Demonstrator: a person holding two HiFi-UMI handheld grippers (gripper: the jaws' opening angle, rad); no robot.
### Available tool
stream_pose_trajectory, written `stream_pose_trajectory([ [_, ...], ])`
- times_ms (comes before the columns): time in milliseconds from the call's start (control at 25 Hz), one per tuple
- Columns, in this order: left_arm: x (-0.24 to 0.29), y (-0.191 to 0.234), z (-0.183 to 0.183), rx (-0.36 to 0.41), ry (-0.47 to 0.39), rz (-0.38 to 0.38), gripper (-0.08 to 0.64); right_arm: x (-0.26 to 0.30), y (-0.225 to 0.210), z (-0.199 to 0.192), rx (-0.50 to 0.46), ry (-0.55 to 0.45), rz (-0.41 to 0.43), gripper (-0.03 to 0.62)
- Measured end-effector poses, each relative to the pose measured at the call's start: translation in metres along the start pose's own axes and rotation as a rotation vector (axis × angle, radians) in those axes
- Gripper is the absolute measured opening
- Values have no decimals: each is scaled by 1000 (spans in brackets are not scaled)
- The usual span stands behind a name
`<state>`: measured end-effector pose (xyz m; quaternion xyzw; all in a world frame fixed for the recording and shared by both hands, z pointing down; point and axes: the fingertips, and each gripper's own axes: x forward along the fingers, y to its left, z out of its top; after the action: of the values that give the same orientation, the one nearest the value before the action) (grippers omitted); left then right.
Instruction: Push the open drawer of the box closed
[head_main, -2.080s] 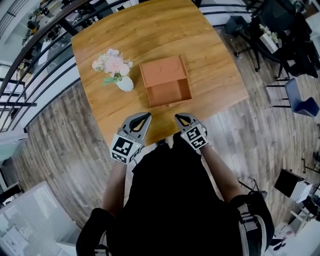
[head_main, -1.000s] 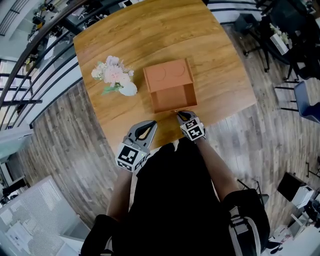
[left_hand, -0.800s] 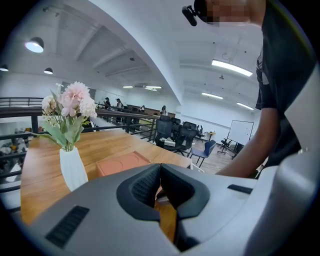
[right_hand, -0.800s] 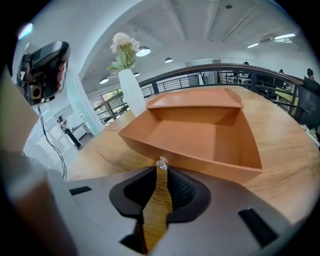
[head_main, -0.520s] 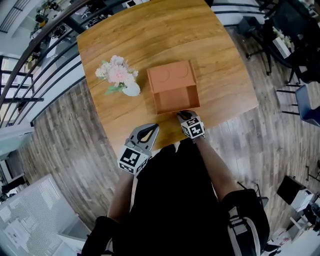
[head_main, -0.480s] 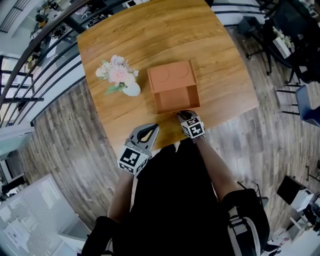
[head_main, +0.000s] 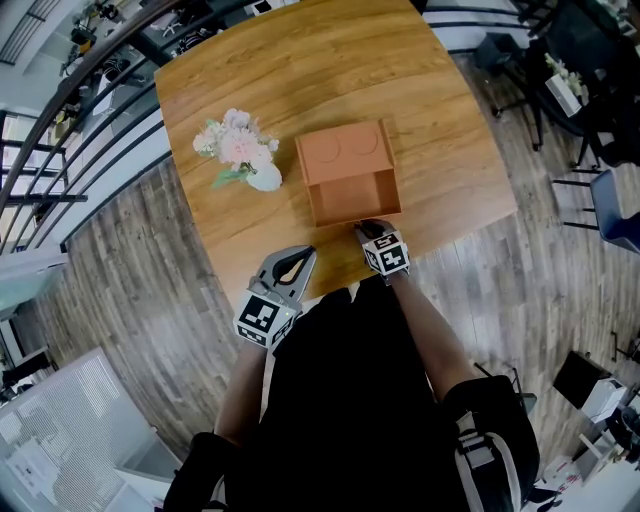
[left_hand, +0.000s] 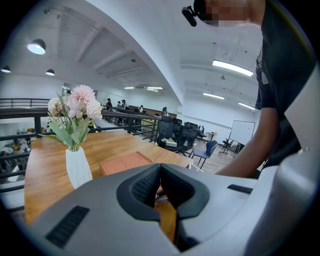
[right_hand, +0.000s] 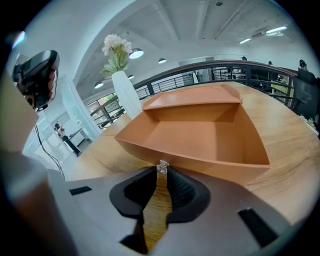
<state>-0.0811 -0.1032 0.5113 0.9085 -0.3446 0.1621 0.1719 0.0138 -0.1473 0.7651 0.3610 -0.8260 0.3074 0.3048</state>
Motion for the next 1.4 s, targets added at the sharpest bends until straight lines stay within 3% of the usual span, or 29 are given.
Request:
stream_pose_trajectory([
  [1400,8,7,4,-21,-1,30,23,8,-15,26,-9,-2,24,80],
])
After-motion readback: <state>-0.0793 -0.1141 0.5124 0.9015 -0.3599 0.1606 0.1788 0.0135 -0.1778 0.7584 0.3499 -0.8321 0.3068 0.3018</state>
